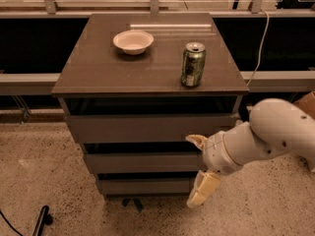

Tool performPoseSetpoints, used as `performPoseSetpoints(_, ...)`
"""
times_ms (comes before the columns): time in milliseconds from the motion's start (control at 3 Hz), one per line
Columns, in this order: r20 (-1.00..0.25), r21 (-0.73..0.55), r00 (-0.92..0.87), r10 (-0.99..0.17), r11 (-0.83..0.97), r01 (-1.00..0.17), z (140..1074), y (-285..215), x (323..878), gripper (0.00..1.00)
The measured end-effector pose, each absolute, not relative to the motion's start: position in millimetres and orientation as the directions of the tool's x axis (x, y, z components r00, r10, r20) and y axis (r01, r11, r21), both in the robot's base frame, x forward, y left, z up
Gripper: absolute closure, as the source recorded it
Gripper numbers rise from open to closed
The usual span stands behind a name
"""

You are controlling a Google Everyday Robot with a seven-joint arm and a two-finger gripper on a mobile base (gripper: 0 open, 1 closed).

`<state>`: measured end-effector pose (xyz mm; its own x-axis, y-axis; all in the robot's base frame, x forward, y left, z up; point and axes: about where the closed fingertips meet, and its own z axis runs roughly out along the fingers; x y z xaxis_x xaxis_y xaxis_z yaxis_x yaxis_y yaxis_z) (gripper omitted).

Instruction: Open middle drawer

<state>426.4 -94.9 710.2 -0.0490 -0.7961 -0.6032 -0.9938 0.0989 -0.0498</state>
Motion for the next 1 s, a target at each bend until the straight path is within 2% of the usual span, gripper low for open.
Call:
performPoseSetpoints(333, -0.689, -0.116, -0.030, -0.724, 0.151, -0.982, 704.5, -96.5, 438.7, 0.00)
performPoseSetpoints(667, -0.678, -0.124, -0.028, -0.735, 0.152, -0.981, 704.5, -101.0, 438.8, 0.00)
performPoseSetpoints(1000, -0.716, -0.076, -0.029, -0.698, 0.120, -0.990, 653.3, -83.8, 451.8, 0.00)
